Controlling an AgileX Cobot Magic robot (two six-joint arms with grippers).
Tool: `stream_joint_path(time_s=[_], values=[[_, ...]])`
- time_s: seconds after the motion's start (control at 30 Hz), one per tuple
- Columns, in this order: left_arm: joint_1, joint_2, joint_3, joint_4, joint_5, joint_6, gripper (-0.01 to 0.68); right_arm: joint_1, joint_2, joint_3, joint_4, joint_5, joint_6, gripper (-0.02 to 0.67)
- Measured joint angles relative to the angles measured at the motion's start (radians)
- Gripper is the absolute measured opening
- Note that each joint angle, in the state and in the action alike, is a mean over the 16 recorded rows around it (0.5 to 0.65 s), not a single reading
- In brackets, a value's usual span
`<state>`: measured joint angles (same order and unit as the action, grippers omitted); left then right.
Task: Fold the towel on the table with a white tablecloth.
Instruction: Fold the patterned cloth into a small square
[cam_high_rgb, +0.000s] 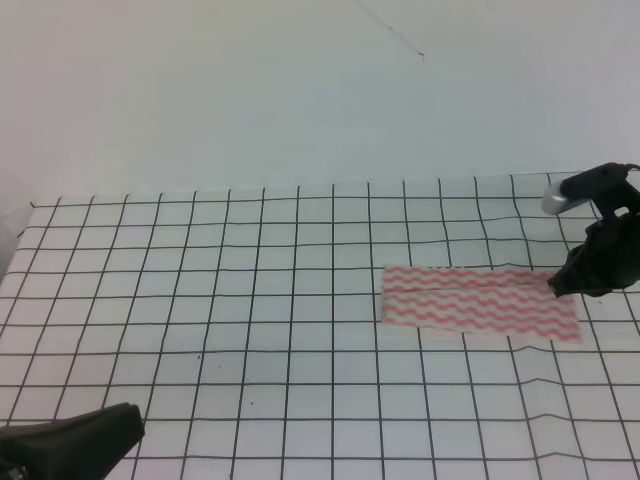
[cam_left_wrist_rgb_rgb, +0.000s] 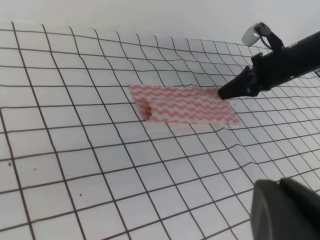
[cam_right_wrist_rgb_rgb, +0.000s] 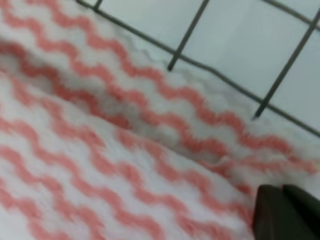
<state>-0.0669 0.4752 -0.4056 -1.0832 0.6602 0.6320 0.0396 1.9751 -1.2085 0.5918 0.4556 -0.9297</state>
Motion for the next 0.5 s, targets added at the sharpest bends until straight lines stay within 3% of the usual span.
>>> stream_joint_path(time_s=[0.3,0.5], values=[[0.000,0.000,0.000,0.010,0.001,-0.014,-0.001,0.000,-0.005,0.000,0.005,-0.029,0.001,0.112],[0.000,0.020,0.000,0.016,-0.004,-0.065,-0.001,0.016,-0.032,-0.008,0.068,0.032,-0.079,0.166]])
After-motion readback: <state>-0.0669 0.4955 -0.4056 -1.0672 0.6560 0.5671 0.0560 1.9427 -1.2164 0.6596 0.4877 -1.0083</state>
